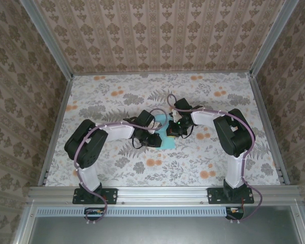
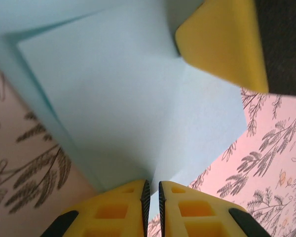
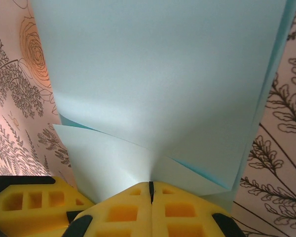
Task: Fold a paper plane with a square sheet of paper (fold left side to right side)
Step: Fold the triangle a second time at the center of the table, then turn over the paper at the center of the table.
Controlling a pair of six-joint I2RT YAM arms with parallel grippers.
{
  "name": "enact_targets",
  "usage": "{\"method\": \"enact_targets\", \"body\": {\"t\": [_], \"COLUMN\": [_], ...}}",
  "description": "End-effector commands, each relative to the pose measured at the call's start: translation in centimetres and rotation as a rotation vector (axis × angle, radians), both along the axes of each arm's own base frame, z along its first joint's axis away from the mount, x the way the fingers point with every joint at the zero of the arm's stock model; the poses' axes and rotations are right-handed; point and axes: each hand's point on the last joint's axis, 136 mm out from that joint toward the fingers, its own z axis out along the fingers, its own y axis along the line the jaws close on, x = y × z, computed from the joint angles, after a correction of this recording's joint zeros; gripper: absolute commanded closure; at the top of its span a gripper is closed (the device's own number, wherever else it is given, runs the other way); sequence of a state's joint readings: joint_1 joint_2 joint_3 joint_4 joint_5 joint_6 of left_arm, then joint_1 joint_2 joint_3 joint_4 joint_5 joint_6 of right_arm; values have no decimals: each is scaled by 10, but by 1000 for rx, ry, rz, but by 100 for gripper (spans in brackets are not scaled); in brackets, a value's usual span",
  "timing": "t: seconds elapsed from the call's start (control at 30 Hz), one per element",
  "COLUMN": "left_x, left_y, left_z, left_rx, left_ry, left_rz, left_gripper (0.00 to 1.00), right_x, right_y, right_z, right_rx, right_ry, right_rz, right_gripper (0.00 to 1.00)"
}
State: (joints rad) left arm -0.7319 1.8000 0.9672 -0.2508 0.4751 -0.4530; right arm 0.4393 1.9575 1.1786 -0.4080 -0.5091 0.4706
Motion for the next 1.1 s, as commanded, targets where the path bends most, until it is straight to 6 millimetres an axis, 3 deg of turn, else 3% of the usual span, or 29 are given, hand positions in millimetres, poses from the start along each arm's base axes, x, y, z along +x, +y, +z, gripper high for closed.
{"method": "enact_targets", "body": {"t": [0.0, 0.13, 0.27, 0.37, 0.5, 0.67, 0.83, 0.97, 1.07], "left_x": [-18, -17, -4, 13, 39, 58, 70, 74, 76], "left_y": [25, 26, 26, 29, 30, 14, -2, -16, -20], "left_z": [-7, 4, 26, 47, 62, 60, 51, 45, 38], "left_rx": [71, 54, -11, -67, -125, -189, -218, -226, -199], "left_ry": [66, 45, 12, -27, -73, -74, -69, -55, -55], "left_rz": [24, 19, 47, 83, 129, 132, 108, 75, 58], "left_gripper": [83, 83, 81, 76, 67, 56, 52, 52, 60], "right_x": [-15, -11, 4, 18, 30, 26, 17, 8, 1], "right_y": [-16, -13, -3, -2, -21, -45, -55, -56, -55], "right_z": [-25, -19, 3, 28, 51, 60, 61, 57, 56], "right_rx": [-97, -76, -18, 31, 20, 26, 67, 84, 99], "right_ry": [81, 64, -5, -91, -193, -246, -256, -242, -229], "right_rz": [-1, -3, -13, -40, -100, -166, -209, -211, -206], "right_gripper": [99, 99, 96, 87, 69, 48, 31, 23, 20]}}
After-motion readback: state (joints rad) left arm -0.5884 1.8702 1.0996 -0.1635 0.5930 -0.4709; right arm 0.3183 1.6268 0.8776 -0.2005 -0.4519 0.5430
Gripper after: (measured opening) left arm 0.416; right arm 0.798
